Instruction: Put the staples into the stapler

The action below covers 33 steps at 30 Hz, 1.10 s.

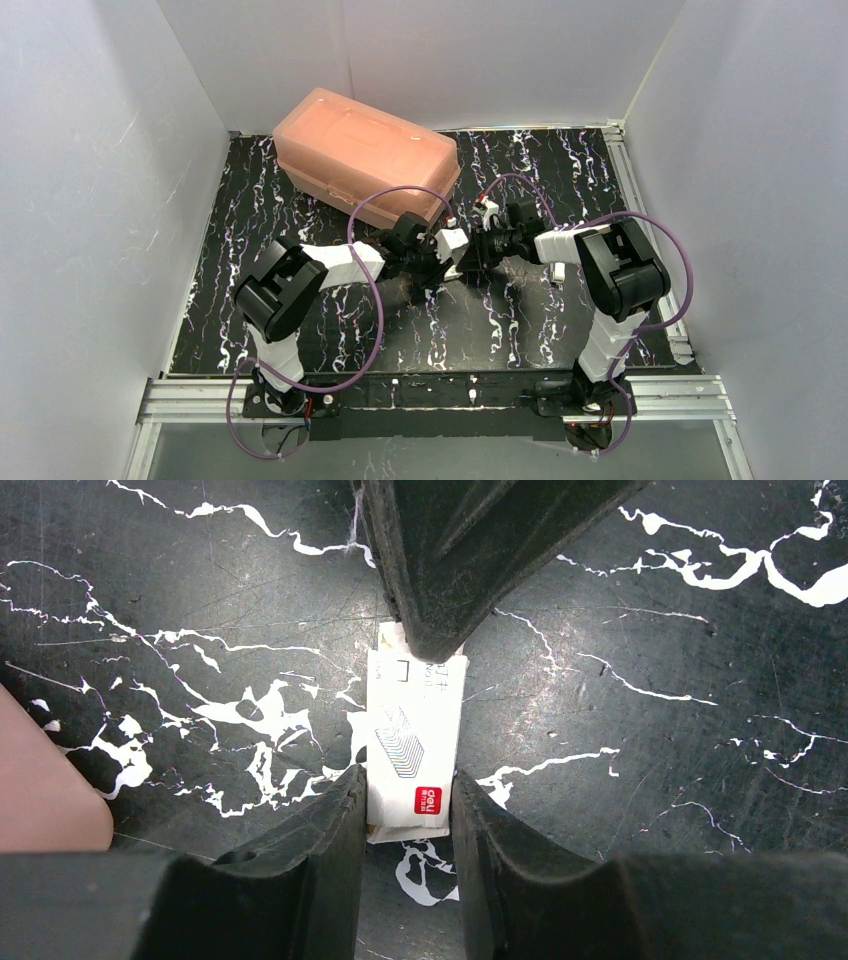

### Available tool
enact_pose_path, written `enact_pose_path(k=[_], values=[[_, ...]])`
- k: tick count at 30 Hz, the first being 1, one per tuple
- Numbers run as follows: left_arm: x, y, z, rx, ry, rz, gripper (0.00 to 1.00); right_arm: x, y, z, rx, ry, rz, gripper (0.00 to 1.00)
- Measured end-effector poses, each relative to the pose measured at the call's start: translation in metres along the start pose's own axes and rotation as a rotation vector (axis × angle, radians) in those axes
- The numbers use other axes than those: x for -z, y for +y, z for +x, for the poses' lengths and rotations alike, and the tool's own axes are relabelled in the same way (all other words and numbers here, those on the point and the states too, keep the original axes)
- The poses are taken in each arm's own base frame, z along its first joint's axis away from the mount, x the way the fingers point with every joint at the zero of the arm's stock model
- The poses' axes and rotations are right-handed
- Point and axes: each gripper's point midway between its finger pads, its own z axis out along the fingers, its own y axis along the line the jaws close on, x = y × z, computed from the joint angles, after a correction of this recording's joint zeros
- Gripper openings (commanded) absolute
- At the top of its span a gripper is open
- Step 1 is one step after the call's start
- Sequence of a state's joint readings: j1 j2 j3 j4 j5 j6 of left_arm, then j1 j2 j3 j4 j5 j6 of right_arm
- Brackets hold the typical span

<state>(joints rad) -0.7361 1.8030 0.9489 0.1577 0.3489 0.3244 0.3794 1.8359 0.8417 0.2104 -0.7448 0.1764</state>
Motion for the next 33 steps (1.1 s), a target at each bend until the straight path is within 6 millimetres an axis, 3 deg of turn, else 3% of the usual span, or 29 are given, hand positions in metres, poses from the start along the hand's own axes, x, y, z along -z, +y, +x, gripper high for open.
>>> enact_pose_path(k=[27,33], values=[[-0.0008,-0.0004,-0.0013,0.009,-0.009,0.003,0.23,-0.0035,0.0012,0.0013,-0.037,0.011,-0.081,0.30],[-0.0011,-0.0002,-0.0013,0.014,-0.002,0.004,0.23,-0.0041,0.0005,0.0011,-0.025,0.012,-0.076,0.22]])
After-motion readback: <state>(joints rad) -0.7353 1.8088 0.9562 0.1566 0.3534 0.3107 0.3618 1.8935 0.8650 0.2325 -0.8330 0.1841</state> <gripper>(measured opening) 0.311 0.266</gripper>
